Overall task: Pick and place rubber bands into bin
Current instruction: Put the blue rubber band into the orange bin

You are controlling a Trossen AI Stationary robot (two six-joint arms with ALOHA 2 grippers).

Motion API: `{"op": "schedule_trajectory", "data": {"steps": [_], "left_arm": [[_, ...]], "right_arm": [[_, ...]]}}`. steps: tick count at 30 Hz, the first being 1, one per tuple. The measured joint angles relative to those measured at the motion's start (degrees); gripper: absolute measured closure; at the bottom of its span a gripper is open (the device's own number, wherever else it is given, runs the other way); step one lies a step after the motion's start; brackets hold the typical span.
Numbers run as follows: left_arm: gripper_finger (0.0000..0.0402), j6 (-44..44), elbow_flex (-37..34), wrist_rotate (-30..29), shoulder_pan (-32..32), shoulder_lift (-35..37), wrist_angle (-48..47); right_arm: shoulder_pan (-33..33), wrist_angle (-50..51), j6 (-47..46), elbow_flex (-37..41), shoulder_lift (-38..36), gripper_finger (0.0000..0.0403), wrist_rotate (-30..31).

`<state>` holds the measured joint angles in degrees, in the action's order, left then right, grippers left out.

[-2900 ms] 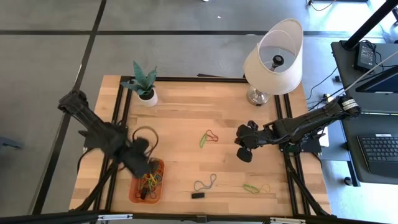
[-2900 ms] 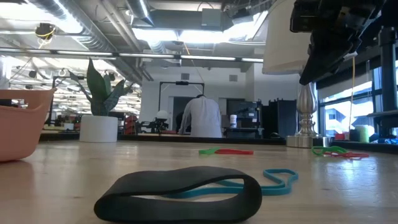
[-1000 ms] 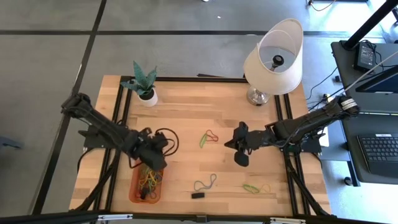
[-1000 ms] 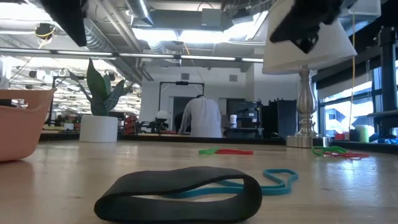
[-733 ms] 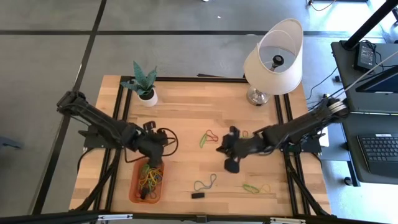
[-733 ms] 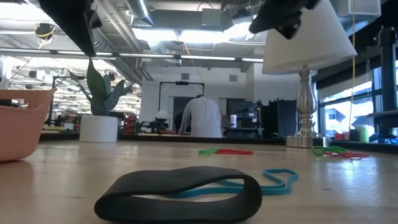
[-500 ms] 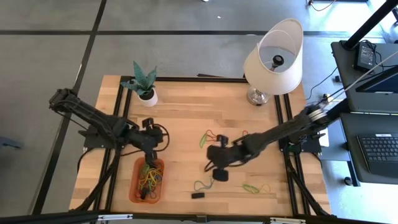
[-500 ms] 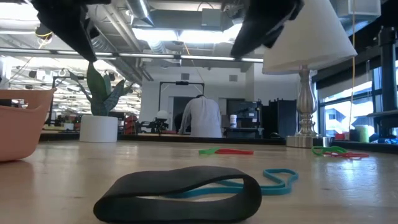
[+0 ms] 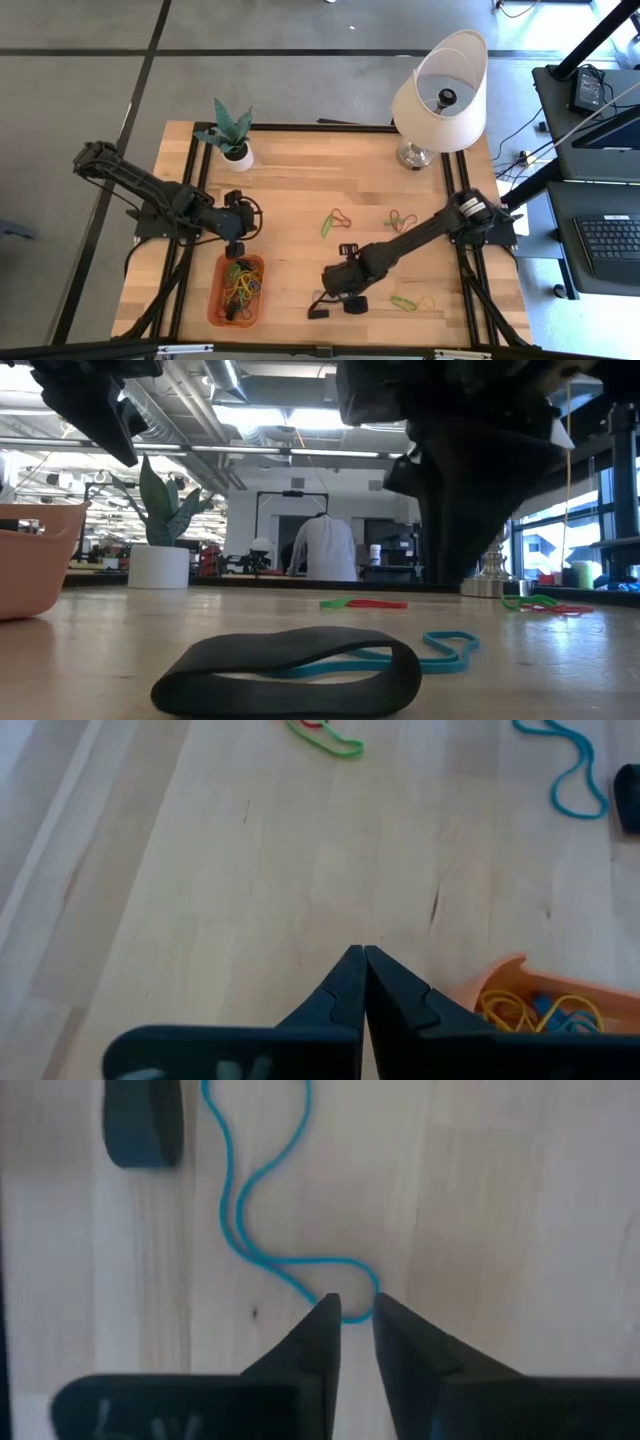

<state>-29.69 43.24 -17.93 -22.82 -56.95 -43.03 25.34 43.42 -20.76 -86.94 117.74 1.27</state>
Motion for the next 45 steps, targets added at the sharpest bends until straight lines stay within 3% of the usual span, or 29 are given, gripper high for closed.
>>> {"op": "schedule_trajectory", "data": {"steps": [6, 13, 16, 21, 26, 30, 37, 45], "left_arm": [[0.04, 0.02, 0.0, -0.35, 0.0, -0.02, 0.23], [0.04, 0.04, 0.0, -0.39, 0.0, -0.02, 1.0], [0.04, 0.65, 0.0, -0.44, 0.0, -0.02, 1.42], [0.04, 1.98, 0.0, -0.49, 0.01, -0.04, 3.06], [0.04, 2.01, 0.0, -3.97, 0.0, -0.04, 6.77], [0.039, 2.27, 0.0, -8.79, 0.06, -0.04, 11.32], [0.0329, 10.86, 0.03, -8.95, 0.13, -0.3, 23.82], [0.0215, 25.04, 0.06, -10.05, 0.31, -2.77, 42.62]], "right_arm": [[0.22, -1.71, -0.08, 0.03, 2.42, 0.031, 0.12], [0.32, -1.59, -1.38, -0.25, 6.15, 0.031, 1.93], [0.27, -1.14, -2.56, -0.28, 6.83, 0.0325, 1.88], [0.42, -0.83, -4.43, -0.12, 6.55, 0.0392, 2.12], [0.41, 2.29, -7.95, 0.29, 3.8, 0.04, 3.02], [0.53, 5.52, -12.25, 0.2, -2.47, 0.0401, 9.43], [0.6, 6.98, -14.33, 0.26, -13.33, 0.0401, 22.39], [-0.93, -1.59, -7.75, 0.12, -18.65, 0.0401, 30.78]]}}
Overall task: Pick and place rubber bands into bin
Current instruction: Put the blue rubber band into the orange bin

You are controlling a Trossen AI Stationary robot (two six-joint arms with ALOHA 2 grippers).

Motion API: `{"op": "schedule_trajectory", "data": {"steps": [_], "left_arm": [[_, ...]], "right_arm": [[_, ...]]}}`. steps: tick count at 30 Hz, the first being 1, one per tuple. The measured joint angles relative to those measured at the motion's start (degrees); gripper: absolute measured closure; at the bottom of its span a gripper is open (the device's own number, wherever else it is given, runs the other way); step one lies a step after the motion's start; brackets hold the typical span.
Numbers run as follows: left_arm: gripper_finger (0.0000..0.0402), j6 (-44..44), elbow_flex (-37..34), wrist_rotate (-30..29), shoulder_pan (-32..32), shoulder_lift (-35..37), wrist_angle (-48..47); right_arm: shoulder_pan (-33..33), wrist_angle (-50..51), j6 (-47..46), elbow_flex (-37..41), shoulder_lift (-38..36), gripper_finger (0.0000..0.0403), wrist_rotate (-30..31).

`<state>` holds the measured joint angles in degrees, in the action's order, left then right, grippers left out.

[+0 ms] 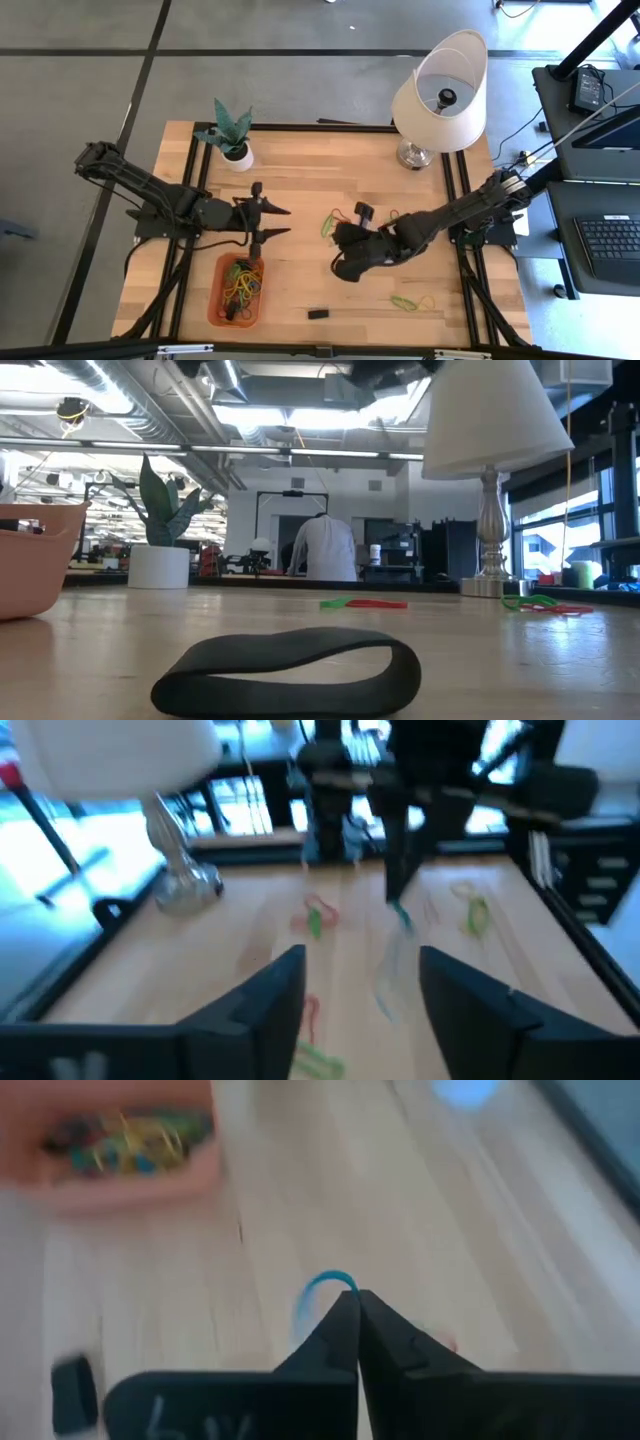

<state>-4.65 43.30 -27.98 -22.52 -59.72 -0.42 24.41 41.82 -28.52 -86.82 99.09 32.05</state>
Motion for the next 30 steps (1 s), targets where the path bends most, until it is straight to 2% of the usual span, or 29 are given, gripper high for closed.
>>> {"op": "schedule_trajectory", "data": {"steps": [4, 8, 12, 18, 24, 27, 30], "left_arm": [[0.0164, 1.44, -0.02, -0.8, 1.42, -3.3, 8.66], [0.0134, 0.38, 0.01, 3.19, 2.74, -7.12, 15.18], [0.0128, -3.27, 0.05, 4.72, 3.18, -10.54, 19.1], [0.0131, -5.68, -0.01, 3.56, 3.54, -13.31, 18.41], [0.0163, -5.49, -0.02, 3.71, 4.71, -13.59, 17.86], [0.0209, -5.28, -0.02, 3.69, 5.24, -13.59, 17.53], [0.0275, -6.26, -0.02, 5.72, 5.79, -13.59, 16.84]], "right_arm": [[-2.06, -9.2, 6.41, 0.05, 0.3, 0.0401, -0.12], [-4.69, -17.63, 11.06, -0.01, 0.34, 0.0401, -0.04], [-6.49, -23.6, 15.46, 0.01, 0.35, 0.0401, -0.12], [-6.74, -29.64, 21.31, 0.01, 0.35, 0.0401, -0.08], [-6.98, -29.7, 21.55, 0.01, 0.35, 0.0401, -0.08], [-7.06, -29.69, 21.54, 0.01, 0.35, 0.0401, -0.06], [-7.07, -29.46, 21.55, 0.01, 0.35, 0.0401, -0.06]]}}
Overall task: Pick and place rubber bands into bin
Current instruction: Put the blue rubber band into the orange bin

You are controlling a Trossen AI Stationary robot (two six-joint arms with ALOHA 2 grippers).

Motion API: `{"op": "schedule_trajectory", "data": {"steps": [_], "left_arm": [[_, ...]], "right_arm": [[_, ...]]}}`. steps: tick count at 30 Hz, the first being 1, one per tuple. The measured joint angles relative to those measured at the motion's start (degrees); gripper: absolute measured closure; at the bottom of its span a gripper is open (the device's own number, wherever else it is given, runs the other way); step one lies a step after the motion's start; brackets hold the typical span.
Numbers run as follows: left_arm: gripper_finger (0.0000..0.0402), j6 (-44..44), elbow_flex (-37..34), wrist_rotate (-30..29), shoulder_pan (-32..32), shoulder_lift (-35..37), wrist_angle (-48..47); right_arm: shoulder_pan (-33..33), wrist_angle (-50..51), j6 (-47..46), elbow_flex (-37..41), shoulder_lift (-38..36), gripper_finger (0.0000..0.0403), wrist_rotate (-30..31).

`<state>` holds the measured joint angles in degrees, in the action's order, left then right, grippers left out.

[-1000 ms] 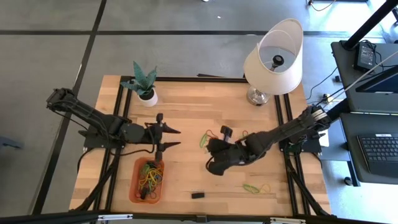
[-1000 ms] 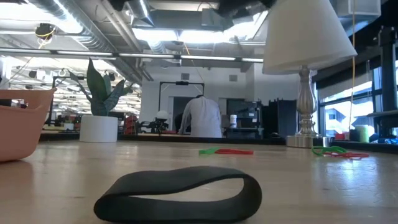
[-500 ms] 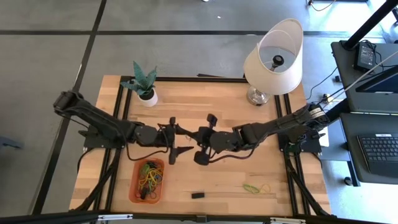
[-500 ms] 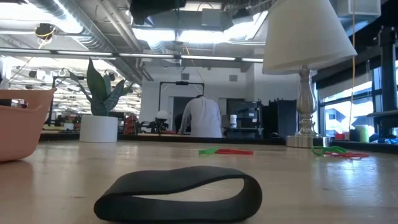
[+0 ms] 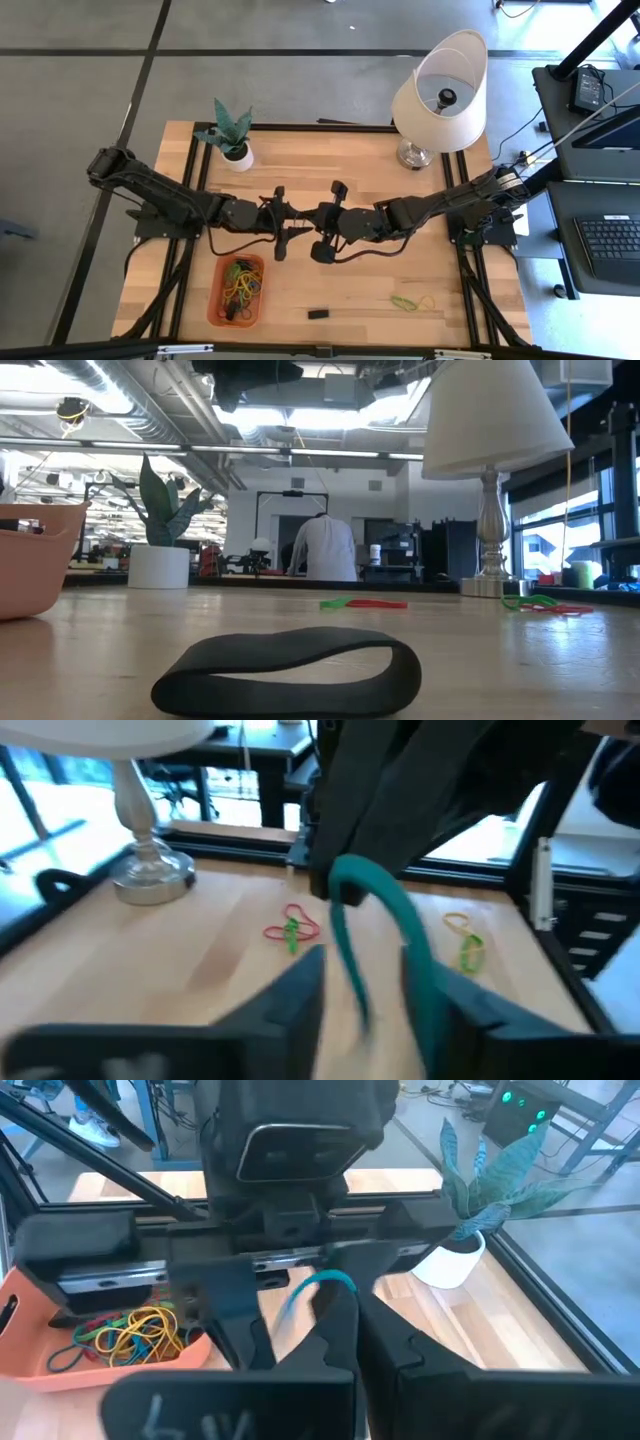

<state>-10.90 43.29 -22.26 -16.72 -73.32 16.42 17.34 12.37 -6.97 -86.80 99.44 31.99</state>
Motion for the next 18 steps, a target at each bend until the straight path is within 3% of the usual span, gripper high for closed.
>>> {"op": "schedule_trajectory", "data": {"steps": [5, 11, 18], "left_arm": [[0.0388, -1.98, 0.0, 4.87, 0.93, 0.0, -0.25], [0.0399, -2.03, 0.0, 6.87, 1.24, 0.0, -2.04], [0.0401, -2.07, 0.0, 6.78, 1.22, 0.37, -6.03]], "right_arm": [[0.0, 2.16, -0.32, -0.02, 0.0, 0.0401, 0.0], [0.0, 4.38, -4.14, -0.02, 0.0, 0.0393, -0.07], [-0.04, 7.28, -9.28, -0.02, -0.02, 0.0324, -0.07]]}}
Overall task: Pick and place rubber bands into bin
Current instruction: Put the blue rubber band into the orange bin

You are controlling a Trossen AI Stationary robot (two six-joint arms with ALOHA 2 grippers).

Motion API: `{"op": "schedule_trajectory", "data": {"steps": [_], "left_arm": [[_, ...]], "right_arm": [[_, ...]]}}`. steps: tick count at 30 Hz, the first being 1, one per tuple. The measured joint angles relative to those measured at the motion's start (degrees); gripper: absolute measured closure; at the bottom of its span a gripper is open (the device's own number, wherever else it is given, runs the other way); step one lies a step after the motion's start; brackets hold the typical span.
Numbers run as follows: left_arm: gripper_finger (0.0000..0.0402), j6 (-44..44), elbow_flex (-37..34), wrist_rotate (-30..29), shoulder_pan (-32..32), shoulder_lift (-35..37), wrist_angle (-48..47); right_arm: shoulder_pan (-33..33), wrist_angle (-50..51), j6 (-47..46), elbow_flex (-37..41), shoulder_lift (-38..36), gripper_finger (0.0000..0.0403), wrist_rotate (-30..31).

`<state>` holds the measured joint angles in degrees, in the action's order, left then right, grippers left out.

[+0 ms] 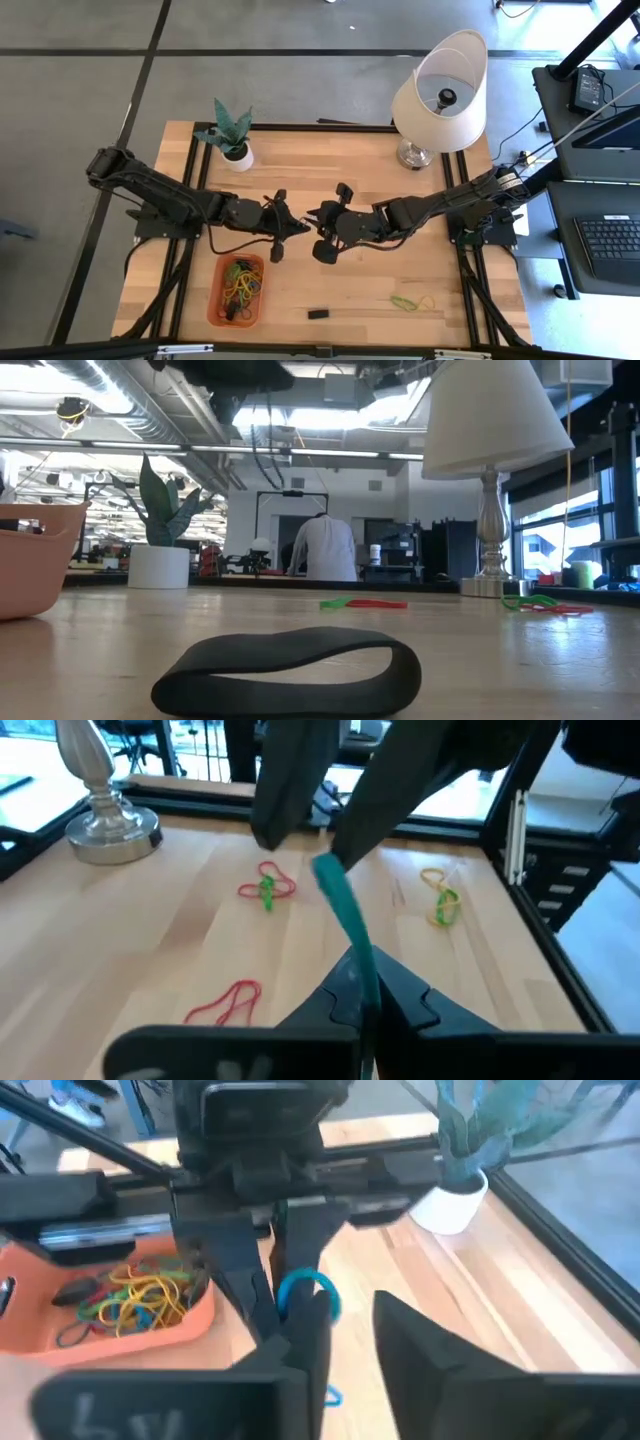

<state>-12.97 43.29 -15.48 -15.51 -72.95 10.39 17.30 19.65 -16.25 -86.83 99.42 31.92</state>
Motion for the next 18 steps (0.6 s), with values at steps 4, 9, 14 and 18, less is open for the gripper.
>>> {"op": "schedule_trajectory", "data": {"steps": [4, 9, 14, 18], "left_arm": [[0.04, 0.03, 2.53, -1.38, 0.02, 0.02, -8.95], [0.0399, -2.34, 9.96, -1.03, -0.2, 0.02, -27.27], [0.0399, -11.59, 17.9, 4.52, -2.22, 0.02, -44.84], [0.04, -21.01, 22.37, 2.93, -6.25, 0.02, -54.57]], "right_arm": [[0.0, 4.85, -2.73, -0.02, -0.09, 0.0276, 0.0], [0.52, 15.68, -11.67, -0.13, -1.24, 0.0242, -0.6], [3.5, 28.68, -16.66, 0.36, -1.47, 0.0246, -2.03], [7.12, 25.37, -18.94, 7.95, -5.21, 0.0266, -2.85]]}}
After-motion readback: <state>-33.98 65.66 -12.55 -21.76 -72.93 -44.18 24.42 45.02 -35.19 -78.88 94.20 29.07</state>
